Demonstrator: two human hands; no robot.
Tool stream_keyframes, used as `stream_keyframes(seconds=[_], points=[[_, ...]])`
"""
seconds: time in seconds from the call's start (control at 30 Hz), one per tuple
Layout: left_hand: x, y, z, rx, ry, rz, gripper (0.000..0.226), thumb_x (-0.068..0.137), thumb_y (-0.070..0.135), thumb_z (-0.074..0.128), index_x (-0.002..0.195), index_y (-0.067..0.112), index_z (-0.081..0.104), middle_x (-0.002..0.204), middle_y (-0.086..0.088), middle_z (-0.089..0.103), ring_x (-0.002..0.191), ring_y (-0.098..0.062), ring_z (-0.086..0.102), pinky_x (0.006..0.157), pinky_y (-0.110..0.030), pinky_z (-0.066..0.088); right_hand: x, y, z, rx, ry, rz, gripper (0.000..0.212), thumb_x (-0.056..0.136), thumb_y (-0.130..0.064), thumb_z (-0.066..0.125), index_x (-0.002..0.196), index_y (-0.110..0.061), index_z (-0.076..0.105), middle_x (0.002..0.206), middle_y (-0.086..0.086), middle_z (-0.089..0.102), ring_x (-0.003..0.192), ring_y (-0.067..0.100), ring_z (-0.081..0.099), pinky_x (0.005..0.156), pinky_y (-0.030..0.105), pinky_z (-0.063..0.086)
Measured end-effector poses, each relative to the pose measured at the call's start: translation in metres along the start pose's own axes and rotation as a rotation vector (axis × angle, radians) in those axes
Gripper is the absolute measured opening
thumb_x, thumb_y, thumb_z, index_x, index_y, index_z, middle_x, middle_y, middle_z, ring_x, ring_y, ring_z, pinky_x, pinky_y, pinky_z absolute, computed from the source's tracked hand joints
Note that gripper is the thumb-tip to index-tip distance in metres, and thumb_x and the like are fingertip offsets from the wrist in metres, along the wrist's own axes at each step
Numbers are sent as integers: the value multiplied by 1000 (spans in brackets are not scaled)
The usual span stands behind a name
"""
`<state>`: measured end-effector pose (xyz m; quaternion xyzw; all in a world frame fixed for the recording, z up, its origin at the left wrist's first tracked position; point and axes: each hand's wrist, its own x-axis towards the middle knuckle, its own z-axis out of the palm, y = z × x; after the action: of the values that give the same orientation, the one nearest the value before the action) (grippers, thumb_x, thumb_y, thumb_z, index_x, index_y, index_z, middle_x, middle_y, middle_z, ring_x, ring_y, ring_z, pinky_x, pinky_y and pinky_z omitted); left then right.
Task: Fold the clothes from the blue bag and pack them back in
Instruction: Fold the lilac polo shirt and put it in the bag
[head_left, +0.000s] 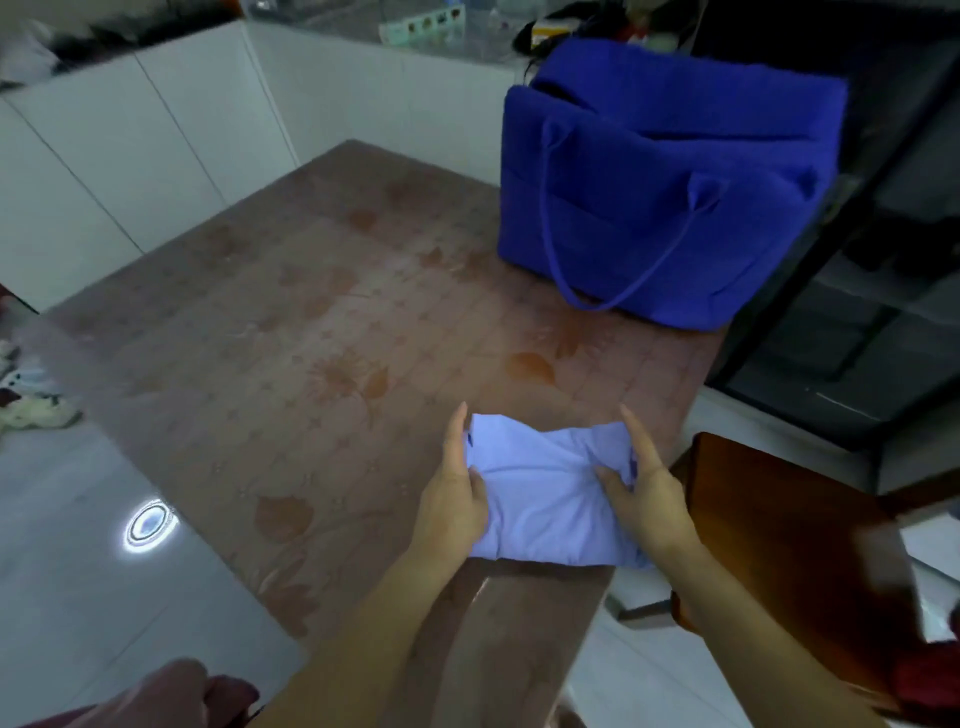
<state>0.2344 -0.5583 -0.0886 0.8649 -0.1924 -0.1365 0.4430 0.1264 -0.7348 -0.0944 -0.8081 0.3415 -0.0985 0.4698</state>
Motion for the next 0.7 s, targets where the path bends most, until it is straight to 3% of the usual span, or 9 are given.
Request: stream_keyframes(seconds=[0.1,0.2,0.3,0.37,0.47,0.6,0.7], points=[[-12,15,-2,-24,-1,72,44,90,0,40,119,33,43,115,16,53,88,-12,58,68,-18,33,-25,-1,-25,40,82,-72,63,95,-24,54,145,-41,20,143,2,47,99,21,61,78,15,41],[-17,39,0,-58,4,181,43,86,-3,37,96,38,48,104,16,56,74,5,50,74,-17,39,-35,-8,-54,76,122,-152,56,95,-20,52,138,-46,27,137,-16,44,91,14,57,70,10,38],[-15,58,4,-66,46,165,43,88,-5,40,114,24,57,118,7,59,92,0,53,86,-15,38,-28,-12,-77,103,96,-238,53,97,-16,48,124,-58,31,121,-33,45,93,-1,50,74,4,37],[-9,69,9,-27,91,146,43,90,0,42,125,21,54,126,6,57,108,-8,54,87,-12,34,-15,-9,-87,82,61,-298,57,97,-11,47,117,-64,41,111,-21,55,88,-1,54,76,1,37],[7,92,26,12,117,137,39,92,15,47,130,20,50,132,8,52,120,-10,50,89,-10,30,14,3,-106,50,31,-372,71,94,-1,47,105,-71,49,108,-8,56,94,-8,52,78,-1,34],[35,141,61,-20,141,159,48,88,23,61,133,20,47,133,16,44,123,-1,41,93,-4,25,57,0,-159,81,73,-460,49,93,-10,47,102,-57,60,111,2,60,98,-13,52,81,-1,34],[54,187,79,-44,163,208,50,88,17,63,134,23,46,131,22,39,121,5,39,93,-5,27,84,-13,-216,107,128,-555,38,92,-4,50,106,-37,62,94,-2,56,83,-9,53,72,2,36]])
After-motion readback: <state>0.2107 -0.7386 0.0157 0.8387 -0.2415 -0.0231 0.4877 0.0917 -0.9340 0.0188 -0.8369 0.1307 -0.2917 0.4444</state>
